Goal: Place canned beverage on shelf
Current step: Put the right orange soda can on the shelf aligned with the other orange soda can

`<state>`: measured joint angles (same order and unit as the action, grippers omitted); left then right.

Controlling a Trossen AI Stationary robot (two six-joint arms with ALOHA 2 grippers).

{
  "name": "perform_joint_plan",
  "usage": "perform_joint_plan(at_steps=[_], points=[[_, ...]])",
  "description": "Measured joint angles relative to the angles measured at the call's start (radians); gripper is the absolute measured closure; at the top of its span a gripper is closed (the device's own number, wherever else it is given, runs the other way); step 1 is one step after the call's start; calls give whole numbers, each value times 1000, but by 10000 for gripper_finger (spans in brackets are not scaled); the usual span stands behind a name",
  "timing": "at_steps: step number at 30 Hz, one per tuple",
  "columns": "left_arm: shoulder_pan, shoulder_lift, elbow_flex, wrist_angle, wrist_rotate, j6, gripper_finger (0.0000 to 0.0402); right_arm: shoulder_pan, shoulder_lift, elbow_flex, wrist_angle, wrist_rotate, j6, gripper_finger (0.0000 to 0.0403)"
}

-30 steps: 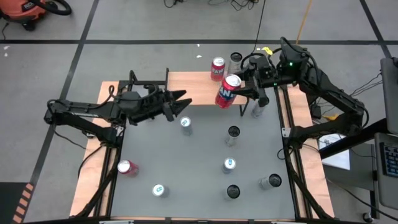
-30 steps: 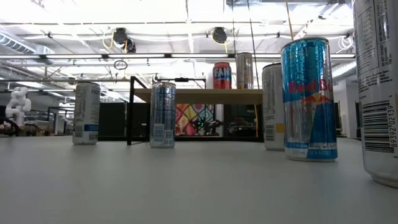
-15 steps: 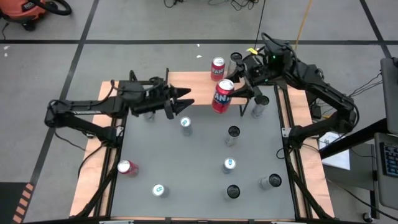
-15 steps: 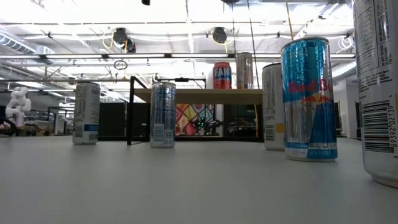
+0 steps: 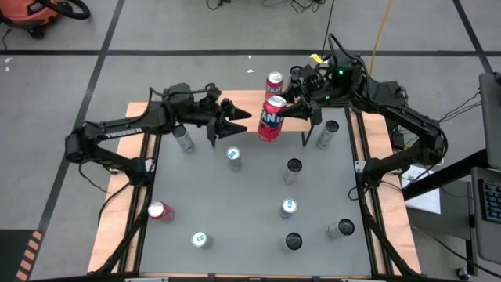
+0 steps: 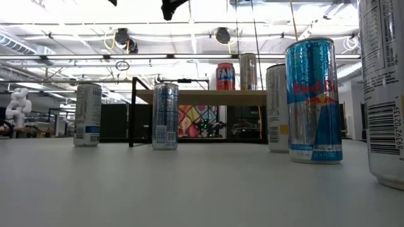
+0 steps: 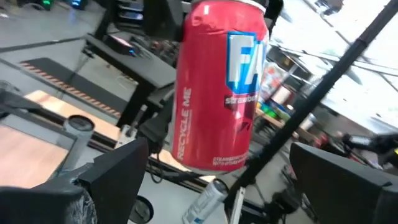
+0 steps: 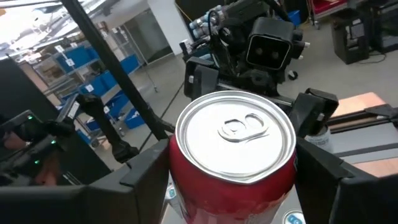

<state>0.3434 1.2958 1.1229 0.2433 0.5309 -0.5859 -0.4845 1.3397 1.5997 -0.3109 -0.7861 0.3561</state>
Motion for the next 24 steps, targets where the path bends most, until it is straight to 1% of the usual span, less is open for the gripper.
perform_joint_plan(at_steps=[2, 6, 11, 17, 24], points=[[6, 13, 0, 29, 20, 17, 8, 8, 0, 0, 0, 6, 1, 163], [11, 46, 0, 74, 29, 20, 8, 12, 1, 0, 1, 31, -2, 163], [10, 101, 0, 131, 40, 15, 8, 12, 12, 0, 8, 32, -13, 163], [3, 152, 0, 262, 61, -87, 8, 12, 30, 0, 20, 31, -33, 163], [-1, 173, 0, 260, 78, -84, 8, 11, 51, 0, 54, 32, -36, 163]])
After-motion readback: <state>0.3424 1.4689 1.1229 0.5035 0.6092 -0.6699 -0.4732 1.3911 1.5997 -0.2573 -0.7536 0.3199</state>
